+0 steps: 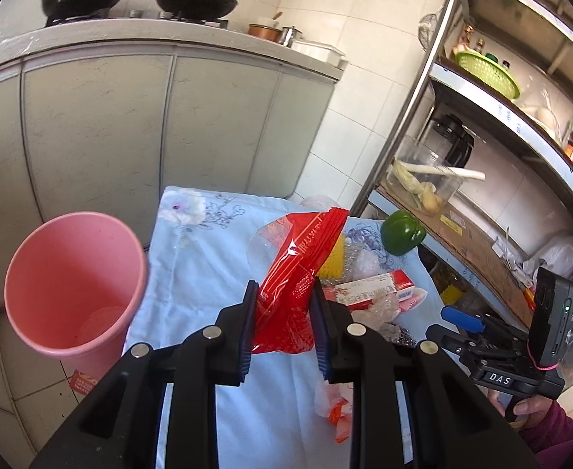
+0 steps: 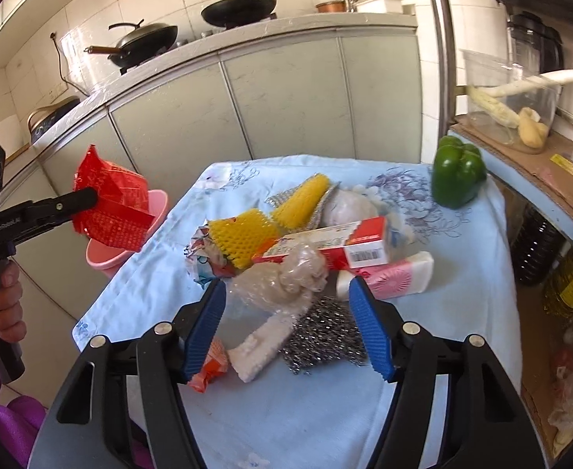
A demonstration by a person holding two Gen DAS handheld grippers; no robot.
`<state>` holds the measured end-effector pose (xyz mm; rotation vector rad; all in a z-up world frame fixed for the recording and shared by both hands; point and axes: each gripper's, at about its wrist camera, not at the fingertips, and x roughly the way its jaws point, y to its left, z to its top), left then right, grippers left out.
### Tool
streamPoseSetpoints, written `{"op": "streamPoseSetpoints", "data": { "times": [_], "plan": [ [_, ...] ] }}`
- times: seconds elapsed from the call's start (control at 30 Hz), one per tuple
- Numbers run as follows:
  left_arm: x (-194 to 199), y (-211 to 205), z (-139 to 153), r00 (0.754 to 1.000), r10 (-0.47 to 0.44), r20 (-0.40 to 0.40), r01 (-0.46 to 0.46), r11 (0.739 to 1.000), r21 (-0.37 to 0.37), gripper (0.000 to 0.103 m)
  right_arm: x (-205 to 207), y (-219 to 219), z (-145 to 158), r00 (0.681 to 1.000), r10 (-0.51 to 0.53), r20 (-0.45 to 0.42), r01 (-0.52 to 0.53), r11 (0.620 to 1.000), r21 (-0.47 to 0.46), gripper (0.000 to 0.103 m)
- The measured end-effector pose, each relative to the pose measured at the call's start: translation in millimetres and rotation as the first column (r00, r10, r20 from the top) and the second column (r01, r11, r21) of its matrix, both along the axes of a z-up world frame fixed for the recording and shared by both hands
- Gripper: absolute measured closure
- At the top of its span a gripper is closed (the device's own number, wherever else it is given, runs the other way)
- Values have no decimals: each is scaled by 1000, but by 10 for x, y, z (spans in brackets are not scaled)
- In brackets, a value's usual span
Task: Collect trash
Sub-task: 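Lift the red bag toward the pink bin while the right tool grasps clear plastic wrap, then open both tools over the pink bin, dropping the red bag and plastic wrap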
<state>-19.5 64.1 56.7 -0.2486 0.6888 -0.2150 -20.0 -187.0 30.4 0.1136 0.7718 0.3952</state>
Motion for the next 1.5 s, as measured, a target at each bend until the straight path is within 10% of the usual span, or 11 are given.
{"op": "streamPoseSetpoints", "data": {
  "times": [0.33, 0.63, 1.03, 1.5],
  "plan": [
    [52, 212, -139, 999, 33, -26, -34, 999, -24, 78, 406, 61, -154, 998, 16, -65, -16, 1000, -11, 37],
    [129, 262, -246, 998, 51, -42, -53, 997, -48, 78, 713, 86, -370, 985, 40, -166, -41, 999, 1, 77],
    [-95, 574, 0, 990, 128, 62, -126, 991, -35, 78, 367, 179, 294, 999, 42, 8, -42, 999, 15, 87],
    [-204, 1514, -172, 898, 439, 28, -439, 898, -17, 78, 1055, 2217, 553, 915, 387, 114, -384, 922, -49, 87]
  ]
}}
